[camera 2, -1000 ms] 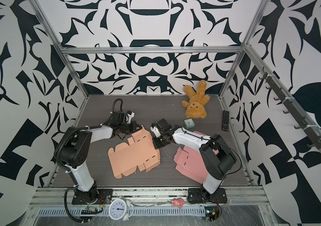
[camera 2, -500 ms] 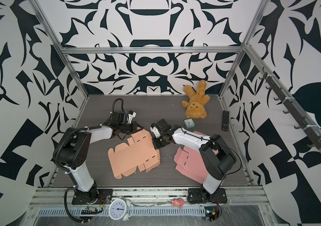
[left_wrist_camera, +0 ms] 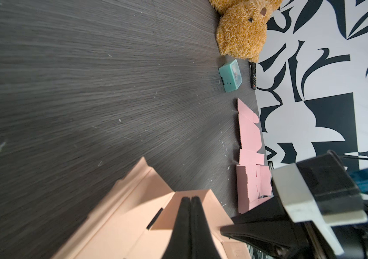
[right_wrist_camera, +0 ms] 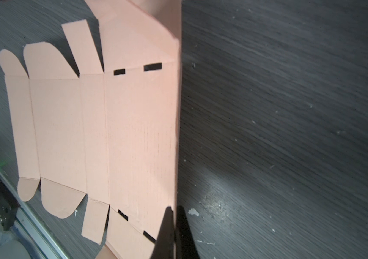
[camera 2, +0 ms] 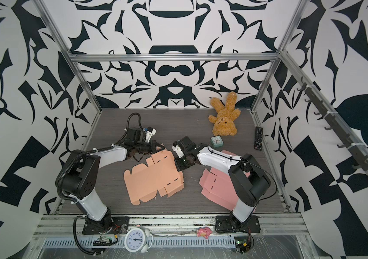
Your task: Fold the paper box
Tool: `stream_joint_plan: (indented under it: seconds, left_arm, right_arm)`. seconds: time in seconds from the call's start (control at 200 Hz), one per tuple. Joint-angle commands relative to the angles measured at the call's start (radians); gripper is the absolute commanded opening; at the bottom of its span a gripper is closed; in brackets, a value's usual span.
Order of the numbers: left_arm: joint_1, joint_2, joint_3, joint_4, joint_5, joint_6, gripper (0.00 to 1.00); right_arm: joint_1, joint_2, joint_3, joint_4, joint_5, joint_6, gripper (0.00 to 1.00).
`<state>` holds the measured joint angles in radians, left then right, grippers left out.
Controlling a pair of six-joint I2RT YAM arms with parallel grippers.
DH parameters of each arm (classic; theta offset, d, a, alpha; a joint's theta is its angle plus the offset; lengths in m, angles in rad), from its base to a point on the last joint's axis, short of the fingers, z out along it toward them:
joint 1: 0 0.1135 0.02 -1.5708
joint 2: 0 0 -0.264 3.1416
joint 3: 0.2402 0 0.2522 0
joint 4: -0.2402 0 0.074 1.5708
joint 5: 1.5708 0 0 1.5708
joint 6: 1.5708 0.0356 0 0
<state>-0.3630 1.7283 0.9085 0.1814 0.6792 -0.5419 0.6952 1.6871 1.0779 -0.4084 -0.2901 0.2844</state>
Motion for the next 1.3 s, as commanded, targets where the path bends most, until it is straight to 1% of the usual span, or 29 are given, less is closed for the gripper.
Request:
stream_joint_plan:
  seconds: [0.0,0.245,0.625,0.68,0.85,0.91,1.005,1.055,1.195,1.295]
  left_arm:
    - [-0.008,-0.034,-0.036,-0.025,0.024,0.017,0.00]
    - [-0.009,-0.042,-0.059,-0.033,0.021,0.021,0.00]
    - [-0.037,-0.050,-0.094,-0.021,0.013,0.012,0.00]
    - [-0.039,-0.056,-0.101,-0.024,0.024,0.012,0.00]
    - [0.022,-0.091,-0.108,-0.068,0.023,0.019,0.00]
    - [0.037,-0.096,-0.106,-0.091,0.009,0.030,0.10]
    - [0.054,-0.096,-0.111,-0.118,-0.021,0.039,0.28]
    - [0.063,-0.097,-0.119,-0.123,-0.034,0.039,0.36]
    - [0.082,-0.110,-0.146,-0.154,-0.091,0.048,0.53]
    - [0.082,-0.123,-0.165,-0.164,-0.120,0.055,0.58]
  right_arm:
    - [0.007,-0.029,0.041,-0.024,0.022,-0.014,0.02]
    - [0.007,-0.029,0.069,-0.055,0.042,-0.034,0.02]
    - [0.013,-0.032,0.077,-0.068,0.064,-0.042,0.02]
    - [0.015,-0.032,0.079,-0.072,0.069,-0.044,0.02]
    - [0.021,-0.035,0.084,-0.093,0.089,-0.057,0.02]
    - [0.024,-0.036,0.082,-0.098,0.100,-0.061,0.02]
    - [0.025,-0.040,0.079,-0.102,0.110,-0.062,0.02]
    - [0.027,-0.045,0.076,-0.101,0.111,-0.062,0.02]
    - [0.029,-0.053,0.072,-0.104,0.118,-0.067,0.02]
    - [0.029,-0.053,0.073,-0.103,0.121,-0.070,0.02]
